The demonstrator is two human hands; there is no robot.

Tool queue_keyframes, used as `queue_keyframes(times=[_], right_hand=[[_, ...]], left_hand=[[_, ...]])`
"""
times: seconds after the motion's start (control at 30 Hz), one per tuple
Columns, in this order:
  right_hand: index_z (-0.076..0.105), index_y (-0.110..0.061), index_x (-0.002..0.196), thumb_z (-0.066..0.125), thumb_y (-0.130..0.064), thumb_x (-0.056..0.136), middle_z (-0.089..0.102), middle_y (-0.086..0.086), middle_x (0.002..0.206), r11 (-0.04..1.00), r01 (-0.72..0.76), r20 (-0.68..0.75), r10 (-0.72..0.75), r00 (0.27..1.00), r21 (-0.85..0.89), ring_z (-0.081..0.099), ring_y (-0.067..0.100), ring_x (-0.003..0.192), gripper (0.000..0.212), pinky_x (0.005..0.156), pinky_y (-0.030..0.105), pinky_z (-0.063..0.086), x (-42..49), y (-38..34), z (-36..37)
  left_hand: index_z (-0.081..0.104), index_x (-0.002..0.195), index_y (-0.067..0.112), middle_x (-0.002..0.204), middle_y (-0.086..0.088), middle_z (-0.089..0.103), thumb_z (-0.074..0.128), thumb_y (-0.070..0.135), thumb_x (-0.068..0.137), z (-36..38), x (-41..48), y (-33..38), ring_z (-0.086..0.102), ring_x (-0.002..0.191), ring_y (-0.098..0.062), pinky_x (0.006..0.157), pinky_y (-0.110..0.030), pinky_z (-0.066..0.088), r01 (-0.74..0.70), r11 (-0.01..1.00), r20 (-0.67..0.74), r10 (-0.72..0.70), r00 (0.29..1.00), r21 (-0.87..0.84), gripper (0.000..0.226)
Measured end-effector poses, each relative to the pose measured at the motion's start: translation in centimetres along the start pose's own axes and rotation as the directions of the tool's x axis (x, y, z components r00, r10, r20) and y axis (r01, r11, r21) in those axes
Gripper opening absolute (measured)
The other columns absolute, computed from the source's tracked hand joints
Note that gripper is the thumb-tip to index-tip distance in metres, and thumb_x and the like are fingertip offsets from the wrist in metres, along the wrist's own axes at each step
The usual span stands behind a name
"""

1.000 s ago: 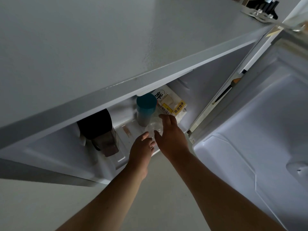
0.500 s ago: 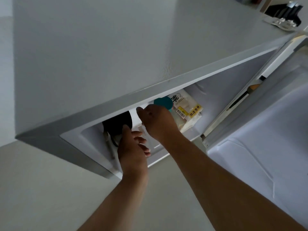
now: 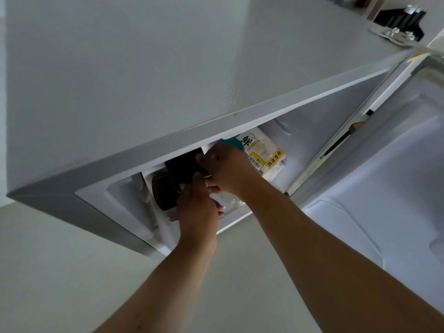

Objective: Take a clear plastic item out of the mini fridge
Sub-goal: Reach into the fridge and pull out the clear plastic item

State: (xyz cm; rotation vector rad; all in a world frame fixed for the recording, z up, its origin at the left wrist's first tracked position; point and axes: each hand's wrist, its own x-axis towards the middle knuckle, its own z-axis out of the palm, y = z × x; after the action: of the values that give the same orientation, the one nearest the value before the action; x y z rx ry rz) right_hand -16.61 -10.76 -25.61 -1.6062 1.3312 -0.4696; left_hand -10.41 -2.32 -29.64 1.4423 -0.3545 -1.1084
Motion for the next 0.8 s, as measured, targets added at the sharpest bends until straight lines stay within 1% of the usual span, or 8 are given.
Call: queue_keyframes(times=[0.1, 0.2, 0.33, 0.43, 0.53, 0.67, 0.73, 0.8], right_hand=[[0.064, -0.014, 0.082, 0.06, -0.032, 0.103, 0.076, 0.014, 0.088, 0.998, -0.061, -0.029, 0.061, 0.998, 0.005, 0.078, 0.033, 0.08, 0.028, 0.072, 0.045, 0.067, 0.2, 1.2, -1.2], [0.062, -0.015, 0.078, 0.058, -0.03, 0.103, 0.071, 0.008, 0.077, 0.99, -0.113, -0.05, 0.109, 0.993, -0.088, 0.077, 0.033, 0.079, 0.03, 0.071, 0.041, 0.066, 0.6, 2.3, -1.4], [0.065, -0.012, 0.08, 0.056, -0.031, 0.104, 0.065, 0.002, 0.068, 0.938, -0.144, -0.055, 0.133, 0.99, -0.314, 0.066, 0.016, 0.055, 0.033, 0.044, 0.02, 0.052, 2.0, 3.2, -0.5], [0.071, -0.01, 0.092, 0.058, -0.032, 0.104, 0.06, 0.002, 0.071, 0.737, -0.042, -0.04, 0.021, 0.999, -0.675, 0.064, 0.018, 0.067, 0.029, 0.06, 0.028, 0.055, 2.3, 3.6, 0.9], [0.067, -0.01, 0.102, 0.062, -0.027, 0.102, 0.064, 0.003, 0.08, 0.668, -0.024, -0.002, 0.033, 0.999, -0.744, 0.07, 0.022, 0.083, 0.018, 0.079, 0.036, 0.061, 2.6, 4.3, 2.0], [0.065, -0.012, 0.111, 0.068, -0.021, 0.097, 0.049, -0.001, 0.071, 0.677, -0.049, -0.035, 0.035, 0.999, -0.734, 0.063, 0.022, 0.075, 0.017, 0.07, 0.034, 0.054, 1.9, 4.6, 2.8], [0.065, -0.012, 0.111, 0.072, -0.014, 0.09, 0.056, 0.001, 0.081, 0.707, 0.048, -0.084, -0.151, 0.985, -0.705, 0.067, 0.026, 0.079, 0.022, 0.066, 0.039, 0.056, 0.9, 5.1, 3.2], [0.067, -0.01, 0.112, 0.076, -0.012, 0.081, 0.065, 0.006, 0.1, 0.63, 0.249, 0.004, -0.363, 0.932, -0.736, 0.066, 0.032, 0.094, 0.033, 0.075, 0.046, 0.06, -0.3, 6.2, 3.8]], left_hand=[[0.076, 0.075, 0.027, 0.077, 0.008, 0.077, 0.039, 0.033, 0.1, 1.3, 0.5, -0.5, 0.055, 0.043, -0.008, 0.041, -0.019, 0.045, 0.011, 0.996, 0.051, -0.015, 0.999, 0.087, 0.045], [0.075, 0.069, 0.039, 0.074, 0.012, 0.076, 0.04, 0.042, 0.1, 2.0, 1.0, -1.5, 0.055, 0.043, -0.008, 0.047, -0.024, 0.047, 0.066, 0.992, 0.06, -0.073, 0.996, 0.109, 0.047], [0.073, 0.068, 0.04, 0.068, 0.016, 0.072, 0.039, 0.048, 0.098, 1.5, 2.0, -3.5, 0.056, 0.044, -0.005, 0.054, -0.028, 0.048, 0.131, 0.985, 0.084, -0.14, 0.987, 0.111, 0.046], [0.07, 0.058, 0.041, 0.057, 0.016, 0.066, 0.041, 0.049, 0.099, 0.9, 2.9, -4.9, 0.054, 0.042, -0.005, 0.051, -0.027, 0.047, 0.163, 0.982, 0.064, -0.17, 0.983, 0.1, 0.051], [0.068, 0.052, 0.041, 0.051, 0.014, 0.063, 0.041, 0.049, 0.102, 0.3, 3.4, -6.3, 0.055, 0.043, -0.004, 0.051, -0.027, 0.047, 0.209, 0.966, 0.04, -0.218, 0.975, 0.154, 0.057], [0.069, 0.074, 0.025, 0.062, 0.007, 0.071, 0.042, 0.048, 0.102, -0.4, 3.7, -7.5, 0.062, 0.052, -0.01, 0.046, -0.023, 0.048, 0.252, 0.944, 0.011, -0.26, 0.966, 0.215, 0.045], [0.069, 0.095, 0.025, 0.084, 0.002, 0.077, 0.045, 0.044, 0.099, -1.1, 3.5, -8.2, 0.067, 0.062, -0.014, 0.05, -0.025, 0.05, 0.223, 0.934, 0.013, -0.236, 0.972, 0.277, 0.032], [0.067, 0.11, 0.023, 0.105, -0.005, 0.076, 0.056, 0.035, 0.094, -2.2, 3.2, -9.3, 0.072, 0.086, -0.022, 0.066, -0.036, 0.057, 0.156, 0.943, -0.042, -0.15, 0.988, 0.296, 0.023]])
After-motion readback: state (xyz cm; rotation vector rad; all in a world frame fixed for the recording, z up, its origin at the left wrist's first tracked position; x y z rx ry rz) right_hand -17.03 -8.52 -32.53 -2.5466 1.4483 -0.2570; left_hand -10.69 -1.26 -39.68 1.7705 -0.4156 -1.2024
